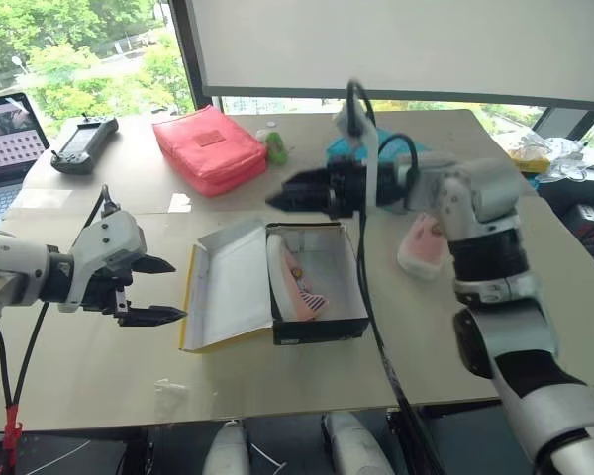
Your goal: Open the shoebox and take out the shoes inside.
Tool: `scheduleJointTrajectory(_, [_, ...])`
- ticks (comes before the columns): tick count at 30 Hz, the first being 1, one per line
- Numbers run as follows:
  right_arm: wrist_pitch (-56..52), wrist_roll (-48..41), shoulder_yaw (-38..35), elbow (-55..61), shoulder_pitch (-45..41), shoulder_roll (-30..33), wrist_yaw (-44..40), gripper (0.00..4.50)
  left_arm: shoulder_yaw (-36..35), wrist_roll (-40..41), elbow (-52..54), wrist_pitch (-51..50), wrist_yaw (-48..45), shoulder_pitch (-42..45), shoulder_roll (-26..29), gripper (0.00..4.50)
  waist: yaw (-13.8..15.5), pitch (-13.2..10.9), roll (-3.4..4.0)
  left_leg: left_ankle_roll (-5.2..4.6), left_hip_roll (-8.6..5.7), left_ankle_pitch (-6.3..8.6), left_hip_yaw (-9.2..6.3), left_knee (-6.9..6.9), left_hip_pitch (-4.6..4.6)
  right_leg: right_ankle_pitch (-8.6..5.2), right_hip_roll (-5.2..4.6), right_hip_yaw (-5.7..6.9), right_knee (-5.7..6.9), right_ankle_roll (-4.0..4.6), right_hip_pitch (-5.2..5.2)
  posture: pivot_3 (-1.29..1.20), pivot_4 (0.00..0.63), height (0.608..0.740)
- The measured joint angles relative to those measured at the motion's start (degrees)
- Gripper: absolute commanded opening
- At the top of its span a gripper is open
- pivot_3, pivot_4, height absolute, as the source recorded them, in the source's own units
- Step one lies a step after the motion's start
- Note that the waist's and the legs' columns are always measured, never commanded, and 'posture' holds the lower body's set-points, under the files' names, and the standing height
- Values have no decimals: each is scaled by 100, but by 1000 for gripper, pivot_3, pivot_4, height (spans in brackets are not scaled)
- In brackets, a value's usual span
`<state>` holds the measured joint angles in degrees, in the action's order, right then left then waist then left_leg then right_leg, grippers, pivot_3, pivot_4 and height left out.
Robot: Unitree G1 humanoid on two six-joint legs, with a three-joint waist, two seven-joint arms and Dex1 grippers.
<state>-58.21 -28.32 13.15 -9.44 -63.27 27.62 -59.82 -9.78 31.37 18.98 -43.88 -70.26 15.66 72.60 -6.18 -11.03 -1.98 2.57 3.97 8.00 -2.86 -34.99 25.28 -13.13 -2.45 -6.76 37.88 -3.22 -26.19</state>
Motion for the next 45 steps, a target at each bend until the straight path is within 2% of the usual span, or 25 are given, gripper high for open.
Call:
scheduleJointTrajectory(2, [-151, 43, 426, 351, 67, 460, -336, 4247, 1, -6, -28, 0, -28, 6, 5, 4500, 24, -4, 6, 0, 1, 0, 4, 3, 1, 0, 1, -4, 3, 1, -5, 0, 150, 740])
scheduleJointTrajectory(4, [-984, -285, 405, 509, -78, 581, -480, 4247, 31, -55, -84, 25, -58, 42, 5, 4500, -11, -4, 6, -1, 2, 0, 2, 6, -7, -1, 4, -5, 14, 5, -8, 0, 150, 740])
scheduleJointTrajectory(7, [-1956, -553, 333, 426, -280, 443, -324, 4247, 197, -122, -151, 125, -75, 164, 4, 4500, -36, -3, 5, -1, 1, 0, -3, 4, -11, 2, 7, -5, 18, 9, -6, 0, 150, 740])
scheduleJointTrajectory(10, [-2918, -698, 337, -122, -757, 299, -117, 4247, 331, -182, -219, 168, -91, 264, -36, 4500, -40, -4, 5, -1, -1, -1, 1, -12, -7, 7, 6, -12, 17, 7, -4, 0, 150, 740])
scheduleJointTrajectory(12, [-3240, -828, 338, -331, -1066, 283, -49, 4247, 424, -193, -255, 170, -92, 291, -74, 4500, -40, -3, 5, -1, 0, -1, 0, -14, -7, 7, 7, -12, 15, 7, -2, 0, 150, 740])
scheduleJointTrajectory(14, [-3336, -823, 499, -371, -1220, 265, 145, 4247, 475, -206, -284, 176, -90, 325, -128, 4500, -43, -2, 3, -1, 0, 0, -1, -11, -7, 6, 7, -10, 15, 7, -1, 0, 150, 740])
scheduleJointTrajectory(17, [-3093, -433, 1563, -64, -1052, 391, 388, 4247, 573, -227, -317, 243, -75, 426, -192, 4500, -47, -1, 1, 0, 0, 0, 0, -6, -5, 3, 7, -10, 13, 4, -4, 0, 150, 740])
scheduleJointTrajectory(19, [-2976, -376, 2109, 7, -947, 504, 337, 4247, 621, -238, -343, 253, -63, 438, -215, 4500, -42, -3, 3, 0, 0, 0, 1, -7, 4, 2, 6, -11, 11, 2, -11, 0, 150, 740])
scheduleJointTrajectory(23, [-2538, -162, 2723, 86, -986, 581, 104, 4247, 647, -297, -355, 263, -11, 459, -279, 4500, -62, -3, 3, -1, 1, 0, 0, -7, 5, 2, 6, -9, 13, 2, -12, 0, 150, 740])
scheduleJointTrajectory(26, [-2226, 21, 3085, -76, -1002, 532, -105, 4247, 646, -301, -335, 263, 57, 447, -329, 4500, -66, -2, 3, -1, 0, 0, -1, -9, 2, 3, 6, -9, 16, 2, -11, 0, 150, 740])
scheduleJointTrajectory(32, [-2212, 34, 3144, -268, -1225, 337, -434, 4247, 603, -302, -286, 261, 157, 237, -330, 4500, -73, -2, 3, -1, 1, 0, -2, -13, 1, 5, 6, -8, 18, 1, -9, 0, 150, 740])
scheduleJointTrajectory(35, [-2214, 49, 3139, -385, -1236, 111, -459, 3530, 581, -302, -259, 258, 215, 222, -331, 4500, -74, -2, 3, -1, 1, 0, -4, -11, 1, 5, 7, -6, 17, 1, -9, 0, 150, 740])
scheduleJointTrajectory(39, [-2254, 48, 3110, -433, -1237, -14, -460, 2260, 466, -294, -187, 248, 230, 128, -331, 4500, -66, -2, 3, -1, 1, 0, -3, -12, 2, 4, 6, -6, 17, 1, -9, 0, 150, 740])
scheduleJointTrajectory(45, [-2290, 58, 3103, -427, -1232, -11, -480, 89, 401, -290, -168, 230, 246, 58, -329, 4500, -67, -2, 3, -1, 1, 0, -4, -12, 2, 5, 6, -6, 17, 1, -9, 0, 150, 740])
